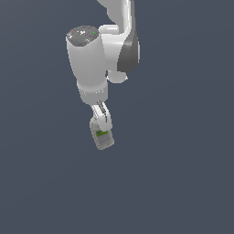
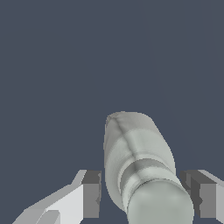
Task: Pick up the object and move it to a goal position.
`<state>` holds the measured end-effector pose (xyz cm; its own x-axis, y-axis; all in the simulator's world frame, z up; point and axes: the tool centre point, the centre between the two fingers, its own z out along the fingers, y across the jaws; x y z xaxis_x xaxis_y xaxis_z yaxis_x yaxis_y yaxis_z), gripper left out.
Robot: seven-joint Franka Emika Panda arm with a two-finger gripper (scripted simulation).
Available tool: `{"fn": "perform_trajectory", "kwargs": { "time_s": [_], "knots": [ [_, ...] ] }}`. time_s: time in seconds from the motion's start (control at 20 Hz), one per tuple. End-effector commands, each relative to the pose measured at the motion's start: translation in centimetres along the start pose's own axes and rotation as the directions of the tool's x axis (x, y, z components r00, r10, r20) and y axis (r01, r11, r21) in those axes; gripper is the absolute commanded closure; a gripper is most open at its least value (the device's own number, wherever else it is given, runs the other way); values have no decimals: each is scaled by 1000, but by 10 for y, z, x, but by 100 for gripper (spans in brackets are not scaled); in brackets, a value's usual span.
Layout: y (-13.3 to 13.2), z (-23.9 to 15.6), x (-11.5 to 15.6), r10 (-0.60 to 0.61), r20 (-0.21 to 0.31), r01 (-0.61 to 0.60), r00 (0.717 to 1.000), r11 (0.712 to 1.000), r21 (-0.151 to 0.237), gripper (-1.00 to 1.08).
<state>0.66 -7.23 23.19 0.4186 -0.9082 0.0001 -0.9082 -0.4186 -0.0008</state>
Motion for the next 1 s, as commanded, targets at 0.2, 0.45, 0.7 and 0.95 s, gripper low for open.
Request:
{"fn": "perform_trajectory", "kwargs": {
  "time_s": [0.2, 0.45, 0.7, 0.95],
  "knots": [
    [19, -16, 19, 1, -1, -1, 1000, 1000, 1, 108],
    [46, -39, 48, 2, 1, -2, 1000, 1000, 1, 108],
    [60, -51, 63, 2, 1, -2, 1000, 1000, 0, 108],
    [59, -51, 65, 2, 0, -2, 1000, 1000, -1, 108]
  ]
}}
